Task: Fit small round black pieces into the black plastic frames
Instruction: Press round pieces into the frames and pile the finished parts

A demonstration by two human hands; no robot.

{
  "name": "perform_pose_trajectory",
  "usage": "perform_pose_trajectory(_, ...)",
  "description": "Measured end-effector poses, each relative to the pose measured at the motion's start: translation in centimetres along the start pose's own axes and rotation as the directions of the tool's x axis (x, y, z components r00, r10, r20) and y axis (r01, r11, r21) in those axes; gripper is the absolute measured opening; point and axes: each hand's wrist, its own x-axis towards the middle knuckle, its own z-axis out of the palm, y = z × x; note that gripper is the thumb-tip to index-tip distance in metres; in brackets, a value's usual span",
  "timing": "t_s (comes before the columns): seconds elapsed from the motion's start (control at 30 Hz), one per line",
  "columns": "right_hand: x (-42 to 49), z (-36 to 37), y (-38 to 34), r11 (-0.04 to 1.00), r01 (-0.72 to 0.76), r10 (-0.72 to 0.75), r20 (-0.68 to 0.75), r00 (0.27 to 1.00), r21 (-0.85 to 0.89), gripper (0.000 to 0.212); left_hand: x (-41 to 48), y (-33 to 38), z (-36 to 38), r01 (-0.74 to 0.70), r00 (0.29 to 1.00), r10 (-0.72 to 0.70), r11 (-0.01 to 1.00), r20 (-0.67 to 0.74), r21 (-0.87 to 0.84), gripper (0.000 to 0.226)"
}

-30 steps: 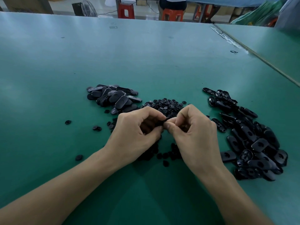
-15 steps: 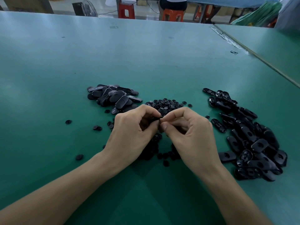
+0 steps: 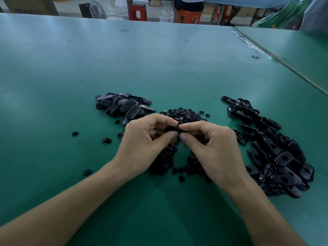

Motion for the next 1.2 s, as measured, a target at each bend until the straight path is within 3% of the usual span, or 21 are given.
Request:
perform_pose_trajectory(0.4, -0.2, 0.2, -0.2, 0.995, -0.096, 0.096, 0.025, 0.995, -0.026, 0.010, 0.0, 0.1, 0.1, 0.016, 1.000, -0.016, 1.000, -0.004, -0.022, 0.027)
perform_pose_trajectory(0.67, -0.3, -0.2, -0.4, 0.998, -0.063, 0.062, 0.048, 0.997, 0.006, 0.013, -0.2, 0.3, -0.1, -0.005, 0.999, 0.005, 1.000, -0.038, -0.003, 0.028)
perform_pose_trajectory(0.83, -0.1, -0.7, -0.6, 0.991, -0.036, 0.030, -0.047, 0.998, -0.128, 0.011, -0.1, 0.2, 0.1, -0.026, 0.998, 0.027, 0.999, -0.055, 0.022, 0.028)
perform_pose_trajectory(0.9, 0.0, -1.4, -0.3, 0.941, -0.088, 0.044, -0.141, 0.989, -0.326, 0.018, 0.1, 0.2, -0.1, -0.032, 0.994, 0.035, 0.999, -0.105, 0.027, 0.026)
perform_pose_trajectory(1.0, 0.1, -3.1, 0.4, 0.722, -0.303, 0.162, -0.273, 0.948, -0.622, 0.029, 1.1, 0.2, -0.9, -0.042, 0.981, 0.043, 0.999, -0.187, 0.008, 0.021)
perform_pose_trajectory(1.1, 0.0, -4.2, 0.5, 0.525, -0.470, 0.354, -0.320, 0.879, -0.709, 0.032, 2.2, 0.2, -2.3, -0.029, 0.962, 0.032, 0.999, -0.270, 0.015, 0.016)
perform_pose_trajectory(1.2, -0.1, -4.4, 0.4, 0.464, -0.497, 0.438, -0.298, 0.848, -0.733, 0.029, 3.0, 0.0, -3.7, 0.021, 0.941, 0.007, 0.997, -0.339, 0.080, 0.015)
